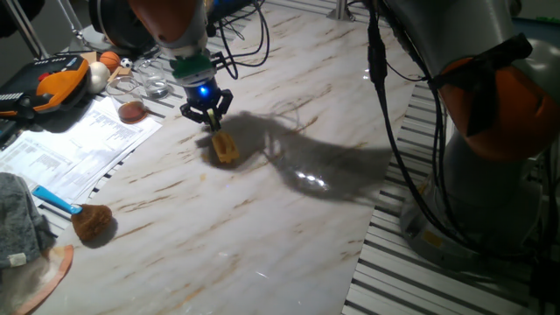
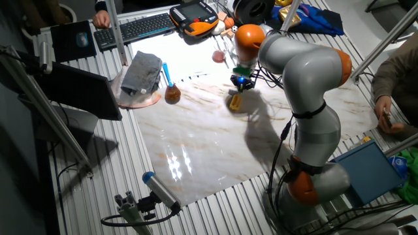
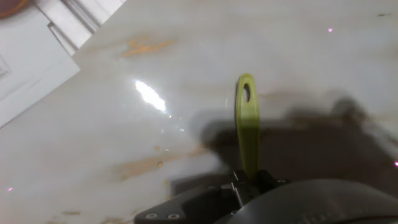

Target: Scrub the table with a brush

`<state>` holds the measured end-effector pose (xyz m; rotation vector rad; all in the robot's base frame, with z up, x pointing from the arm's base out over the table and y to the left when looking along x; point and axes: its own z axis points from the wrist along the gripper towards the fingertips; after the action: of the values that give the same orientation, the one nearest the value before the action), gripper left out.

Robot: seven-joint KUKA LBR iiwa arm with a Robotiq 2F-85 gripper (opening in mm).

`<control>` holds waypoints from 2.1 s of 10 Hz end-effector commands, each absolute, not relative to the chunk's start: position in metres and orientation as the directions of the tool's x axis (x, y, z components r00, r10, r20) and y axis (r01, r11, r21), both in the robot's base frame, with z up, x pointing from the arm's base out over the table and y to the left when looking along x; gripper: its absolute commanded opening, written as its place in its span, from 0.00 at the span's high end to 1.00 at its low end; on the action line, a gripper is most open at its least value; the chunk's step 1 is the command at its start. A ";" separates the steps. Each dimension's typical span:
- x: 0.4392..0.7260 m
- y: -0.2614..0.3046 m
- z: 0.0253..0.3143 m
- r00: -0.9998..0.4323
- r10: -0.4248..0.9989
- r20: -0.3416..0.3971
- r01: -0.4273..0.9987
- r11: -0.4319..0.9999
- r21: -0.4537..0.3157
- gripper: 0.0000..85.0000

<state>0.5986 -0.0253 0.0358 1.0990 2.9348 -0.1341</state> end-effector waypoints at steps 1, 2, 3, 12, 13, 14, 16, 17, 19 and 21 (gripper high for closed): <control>0.598 -0.026 0.034 -0.762 0.646 -0.037 0.647 0.759 -0.078 1.00; 0.598 -0.026 0.035 -0.766 0.642 -0.037 0.642 0.762 -0.081 1.00; 0.597 -0.025 0.035 -0.756 0.654 -0.030 0.654 0.753 -0.069 1.00; 0.625 -0.007 0.023 -0.645 0.758 -0.098 0.764 0.639 -0.092 1.00; 0.630 -0.009 0.024 -0.644 0.758 -0.100 0.765 0.637 -0.093 1.00; 0.634 -0.010 0.026 -0.644 0.760 -0.089 0.765 0.637 -0.094 1.00; 0.637 -0.009 0.029 -0.634 0.768 -0.085 0.773 0.627 -0.099 1.00; 0.638 -0.006 0.029 -0.614 0.785 -0.083 0.789 0.607 -0.093 1.00; 0.642 -0.001 0.026 -0.595 0.799 -0.092 0.804 0.587 -0.094 1.00; 0.645 0.006 0.022 -0.562 0.821 -0.100 0.827 0.555 -0.089 1.00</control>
<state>0.6446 0.0064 0.0223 1.4484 2.7278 -0.1940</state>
